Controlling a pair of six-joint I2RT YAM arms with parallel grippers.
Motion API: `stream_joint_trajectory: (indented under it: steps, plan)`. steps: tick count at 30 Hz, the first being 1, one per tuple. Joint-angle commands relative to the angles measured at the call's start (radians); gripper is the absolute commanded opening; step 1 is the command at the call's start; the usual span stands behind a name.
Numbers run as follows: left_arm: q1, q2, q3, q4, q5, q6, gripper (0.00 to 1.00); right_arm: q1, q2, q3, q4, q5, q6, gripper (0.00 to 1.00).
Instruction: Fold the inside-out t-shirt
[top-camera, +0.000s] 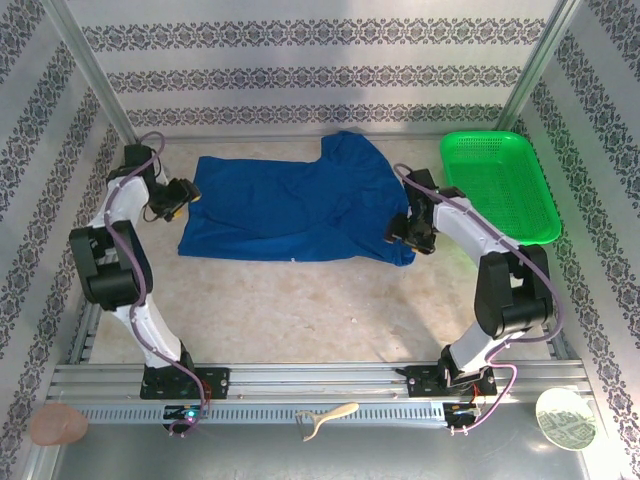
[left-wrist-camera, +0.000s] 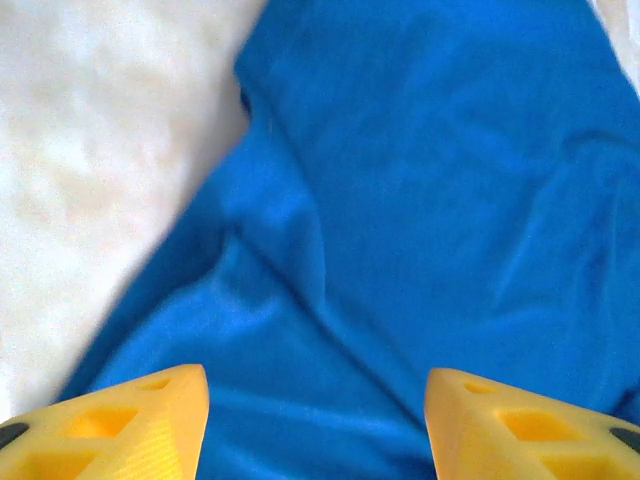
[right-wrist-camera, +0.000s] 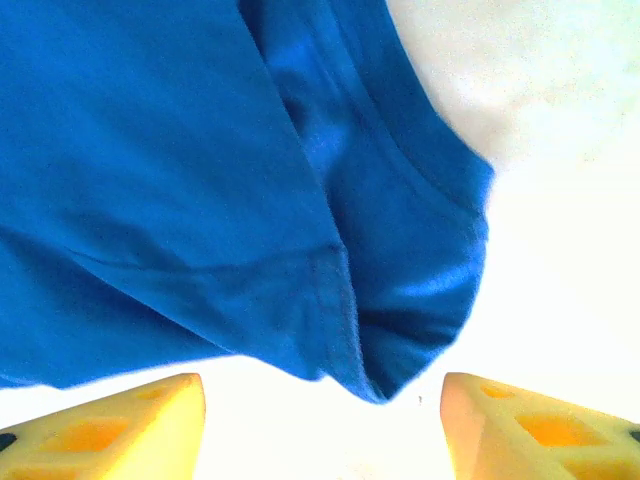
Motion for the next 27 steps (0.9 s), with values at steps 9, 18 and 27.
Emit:
stream_joint_trajectory:
  steps: [9,18,27]
  plan:
    - [0.005,-0.1,-0.285,0.02,0.011,-0.037,0.6,0.058,0.058,-0.033,0.047,0.007,-0.08,0.62]
    - [0.006,-0.043,-0.276,0.041,0.004,-0.042,0.58,0.043,0.15,0.01,0.022,0.037,-0.134,0.42]
    - [0.007,0.059,-0.22,0.076,-0.036,-0.058,0.21,-0.01,0.097,-0.016,-0.002,0.009,-0.144,0.0]
